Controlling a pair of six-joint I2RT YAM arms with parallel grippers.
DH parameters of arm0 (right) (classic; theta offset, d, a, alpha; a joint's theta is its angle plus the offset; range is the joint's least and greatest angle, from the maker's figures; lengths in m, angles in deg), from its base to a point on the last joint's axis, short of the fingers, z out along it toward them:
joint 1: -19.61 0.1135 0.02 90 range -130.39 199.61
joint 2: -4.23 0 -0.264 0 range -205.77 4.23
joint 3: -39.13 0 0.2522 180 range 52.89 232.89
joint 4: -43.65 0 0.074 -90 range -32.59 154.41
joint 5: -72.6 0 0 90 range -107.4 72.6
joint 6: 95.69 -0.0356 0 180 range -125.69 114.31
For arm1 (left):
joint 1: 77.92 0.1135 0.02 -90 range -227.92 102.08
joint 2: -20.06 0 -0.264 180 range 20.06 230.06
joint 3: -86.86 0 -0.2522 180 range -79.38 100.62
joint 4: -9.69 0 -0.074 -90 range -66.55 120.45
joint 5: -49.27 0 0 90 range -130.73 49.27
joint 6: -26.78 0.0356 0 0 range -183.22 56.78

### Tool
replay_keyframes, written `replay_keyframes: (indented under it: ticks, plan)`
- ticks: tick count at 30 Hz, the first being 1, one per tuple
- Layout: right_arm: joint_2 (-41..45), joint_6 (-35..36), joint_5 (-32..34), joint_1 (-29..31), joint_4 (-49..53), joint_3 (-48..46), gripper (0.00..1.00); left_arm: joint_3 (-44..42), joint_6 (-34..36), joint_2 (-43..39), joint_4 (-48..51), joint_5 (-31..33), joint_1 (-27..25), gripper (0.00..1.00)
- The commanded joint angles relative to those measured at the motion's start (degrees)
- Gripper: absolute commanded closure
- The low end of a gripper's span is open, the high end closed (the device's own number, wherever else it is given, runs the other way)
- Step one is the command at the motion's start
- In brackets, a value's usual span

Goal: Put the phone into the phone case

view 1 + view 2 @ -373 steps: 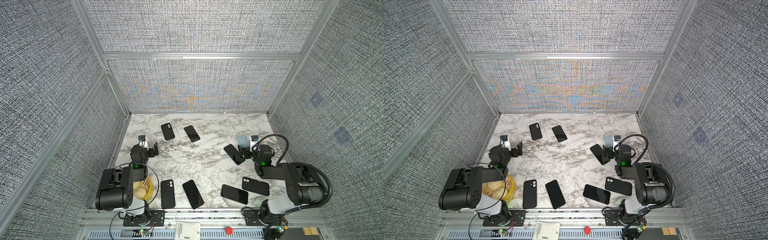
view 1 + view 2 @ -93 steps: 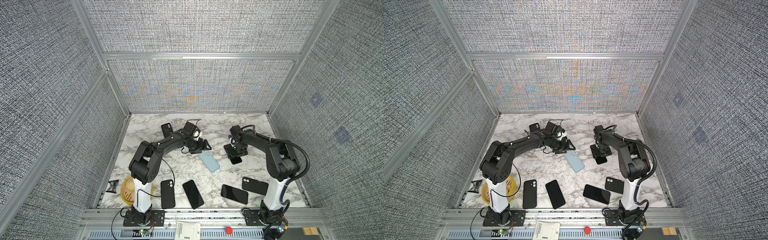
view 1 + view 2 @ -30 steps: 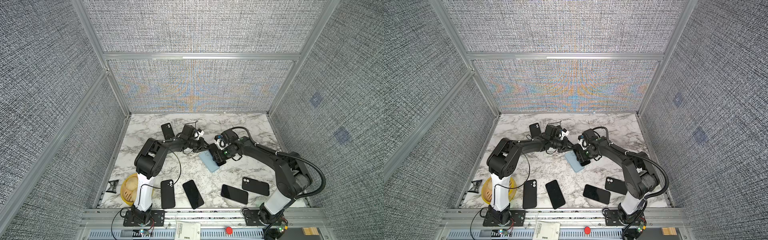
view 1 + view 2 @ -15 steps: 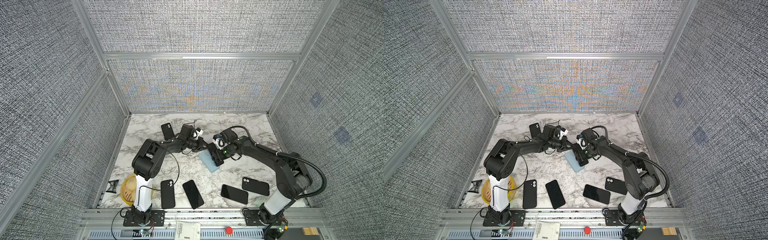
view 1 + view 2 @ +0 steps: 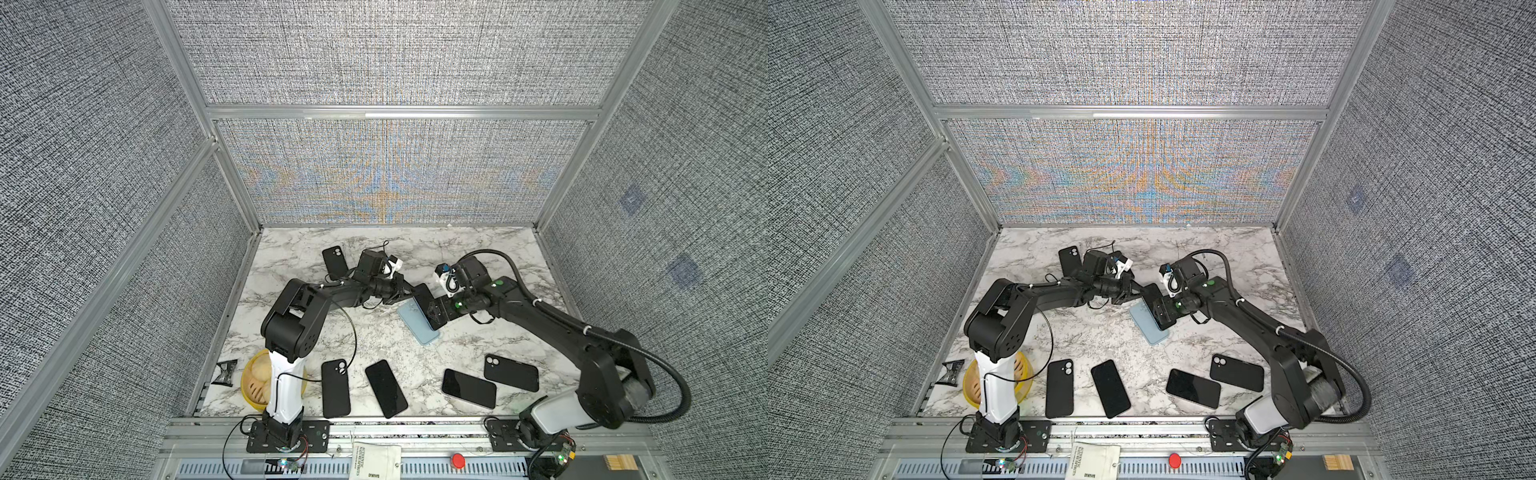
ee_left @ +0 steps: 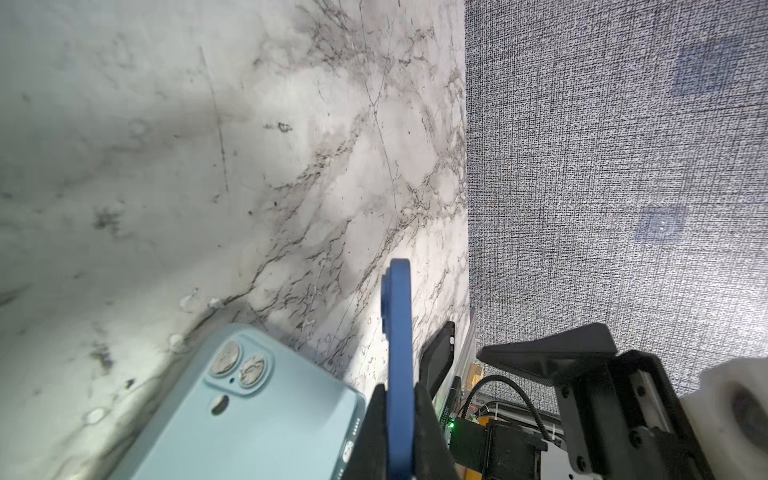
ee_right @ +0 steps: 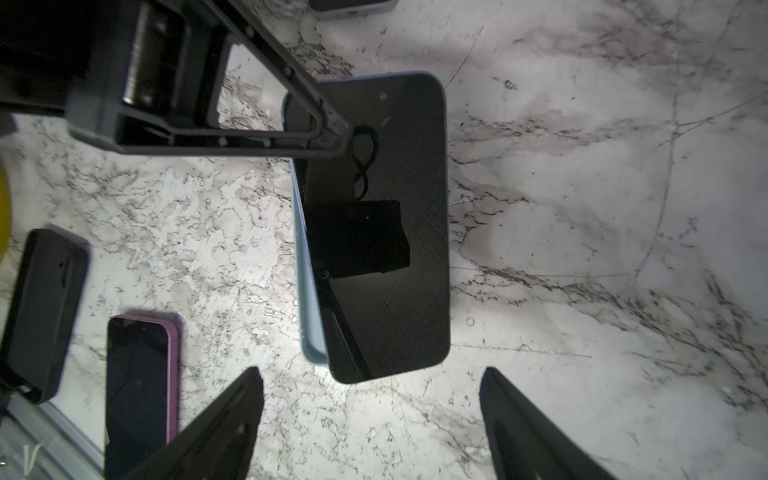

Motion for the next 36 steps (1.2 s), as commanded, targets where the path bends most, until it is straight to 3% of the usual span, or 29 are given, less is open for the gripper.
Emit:
replay_keyframes:
  ticks: [1,9,16,21,36]
  plan:
    - [6.3,-9.5,0.7,-0.1,-4.7,-2.9,0.15,-1.5,-6.3,-0.6,-9.2,-0.6,0.4,0.97]
    - [23.7,-31.1,-4.5,-3.6,-26.0,-22.2,0.16,-3.8,-14.3,-1.3,-19.4,-0.7,1.3,0.99]
    - [26.6,-45.1,-14.8,-9.9,-45.7,-34.0,0.18,-5.5,-21.4,-1.1,-28.0,-1.8,1.3,0.99]
    - [25.7,-47.1,-17.7,-10.8,-51.5,-35.6,0.21,-5.7,-23.8,0.1,-31.3,-2.3,1.4,1.0]
    - [18.6,-56.1,-17.3,-11.4,-71.0,-41.4,0.27,-8.5,-33.5,1.2,-45.8,-2.0,1.6,1.0]
